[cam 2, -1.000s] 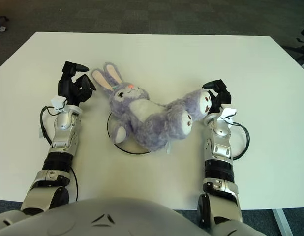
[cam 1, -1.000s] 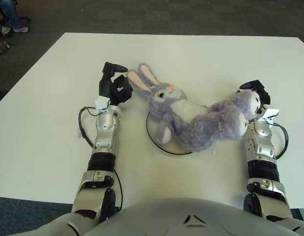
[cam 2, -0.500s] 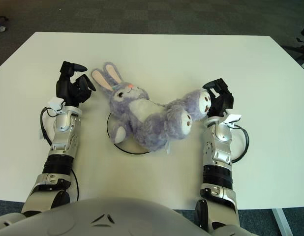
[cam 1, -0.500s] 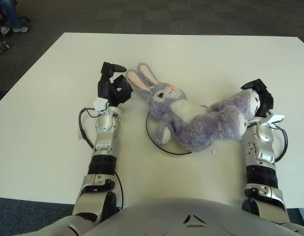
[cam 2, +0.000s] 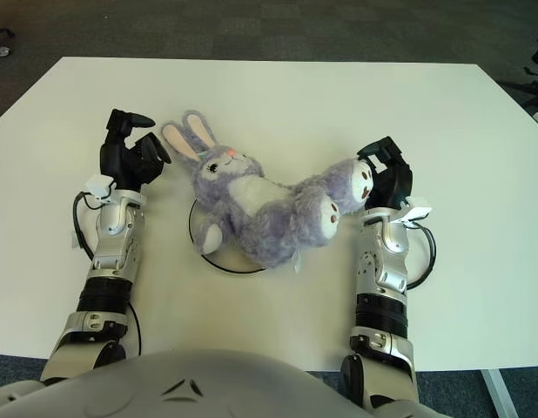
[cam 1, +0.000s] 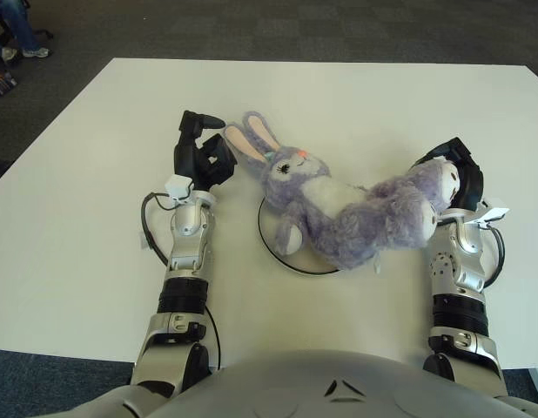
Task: Put the doll into the plate.
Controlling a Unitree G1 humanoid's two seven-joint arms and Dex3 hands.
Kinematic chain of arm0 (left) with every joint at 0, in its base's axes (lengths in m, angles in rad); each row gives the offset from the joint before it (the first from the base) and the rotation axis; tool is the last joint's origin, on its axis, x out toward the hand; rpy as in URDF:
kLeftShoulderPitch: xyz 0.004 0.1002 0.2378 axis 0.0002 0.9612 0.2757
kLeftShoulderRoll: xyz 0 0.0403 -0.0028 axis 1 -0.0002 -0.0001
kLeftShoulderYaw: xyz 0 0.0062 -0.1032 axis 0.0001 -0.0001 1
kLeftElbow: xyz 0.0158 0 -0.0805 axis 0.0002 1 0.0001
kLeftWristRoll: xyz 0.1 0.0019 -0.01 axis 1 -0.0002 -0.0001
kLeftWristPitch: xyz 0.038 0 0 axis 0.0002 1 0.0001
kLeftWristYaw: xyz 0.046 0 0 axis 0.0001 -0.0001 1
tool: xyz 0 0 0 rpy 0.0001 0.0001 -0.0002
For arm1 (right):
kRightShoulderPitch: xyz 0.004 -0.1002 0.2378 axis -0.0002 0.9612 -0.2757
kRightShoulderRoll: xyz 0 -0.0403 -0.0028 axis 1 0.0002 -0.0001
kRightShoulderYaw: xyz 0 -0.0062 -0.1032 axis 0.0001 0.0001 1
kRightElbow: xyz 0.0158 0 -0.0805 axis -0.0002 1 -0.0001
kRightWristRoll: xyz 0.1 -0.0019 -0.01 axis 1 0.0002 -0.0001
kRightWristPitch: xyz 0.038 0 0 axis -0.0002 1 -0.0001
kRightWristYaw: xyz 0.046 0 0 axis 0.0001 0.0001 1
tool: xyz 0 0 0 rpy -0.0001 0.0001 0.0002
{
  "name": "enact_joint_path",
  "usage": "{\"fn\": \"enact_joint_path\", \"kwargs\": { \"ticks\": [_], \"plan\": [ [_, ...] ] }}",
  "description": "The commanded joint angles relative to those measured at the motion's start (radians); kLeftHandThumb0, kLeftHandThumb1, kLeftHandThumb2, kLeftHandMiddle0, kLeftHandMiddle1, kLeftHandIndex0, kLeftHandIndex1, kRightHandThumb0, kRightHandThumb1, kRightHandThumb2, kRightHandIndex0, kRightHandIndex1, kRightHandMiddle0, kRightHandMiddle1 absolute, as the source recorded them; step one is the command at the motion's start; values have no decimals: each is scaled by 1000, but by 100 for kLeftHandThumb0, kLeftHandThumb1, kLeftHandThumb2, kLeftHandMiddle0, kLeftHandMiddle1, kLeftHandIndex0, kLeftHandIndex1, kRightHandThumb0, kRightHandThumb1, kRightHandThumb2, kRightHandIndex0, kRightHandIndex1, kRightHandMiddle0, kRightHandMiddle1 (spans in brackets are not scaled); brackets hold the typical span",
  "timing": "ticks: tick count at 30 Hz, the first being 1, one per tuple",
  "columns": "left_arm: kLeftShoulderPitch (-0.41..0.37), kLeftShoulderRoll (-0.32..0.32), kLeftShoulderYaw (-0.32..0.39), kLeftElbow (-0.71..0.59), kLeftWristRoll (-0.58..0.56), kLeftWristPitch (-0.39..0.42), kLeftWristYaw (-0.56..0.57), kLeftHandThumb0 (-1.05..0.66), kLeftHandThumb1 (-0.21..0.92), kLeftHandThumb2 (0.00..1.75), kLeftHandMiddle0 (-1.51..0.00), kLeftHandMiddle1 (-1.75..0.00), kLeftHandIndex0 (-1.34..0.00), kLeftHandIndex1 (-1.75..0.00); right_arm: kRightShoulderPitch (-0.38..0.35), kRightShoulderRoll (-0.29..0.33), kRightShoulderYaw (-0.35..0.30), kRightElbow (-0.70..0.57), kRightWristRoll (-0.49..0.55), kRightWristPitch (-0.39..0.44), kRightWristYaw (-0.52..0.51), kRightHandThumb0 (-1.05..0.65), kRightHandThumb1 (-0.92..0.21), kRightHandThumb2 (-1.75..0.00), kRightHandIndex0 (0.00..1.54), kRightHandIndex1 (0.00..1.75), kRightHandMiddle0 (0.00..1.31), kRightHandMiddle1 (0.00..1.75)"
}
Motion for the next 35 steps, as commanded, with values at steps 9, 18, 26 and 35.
{"fn": "enact_joint_path", "kwargs": {
  "ticks": [9,18,26,35],
  "plan": [
    [62,-16,-1,17,19,37,30,-39,65,89,-104,-175,-36,-175,16,10,-3,-25,14,36,-2,-1,4,-167,83,175,76,159],
    [66,-19,-2,4,17,58,30,-39,64,91,-107,-175,-37,-175,16,6,-2,-27,7,53,-4,-1,4,-169,84,175,73,165],
    [75,-20,-4,-15,22,86,34,-39,63,93,-109,-175,-38,-175,20,6,-3,-31,8,60,0,-1,4,-169,85,175,73,165],
    [83,-23,-5,-35,21,113,34,-39,62,94,-109,-175,-38,-175,23,5,-5,-33,6,68,-5,-1,5,-170,85,175,74,163]
  ]
}}
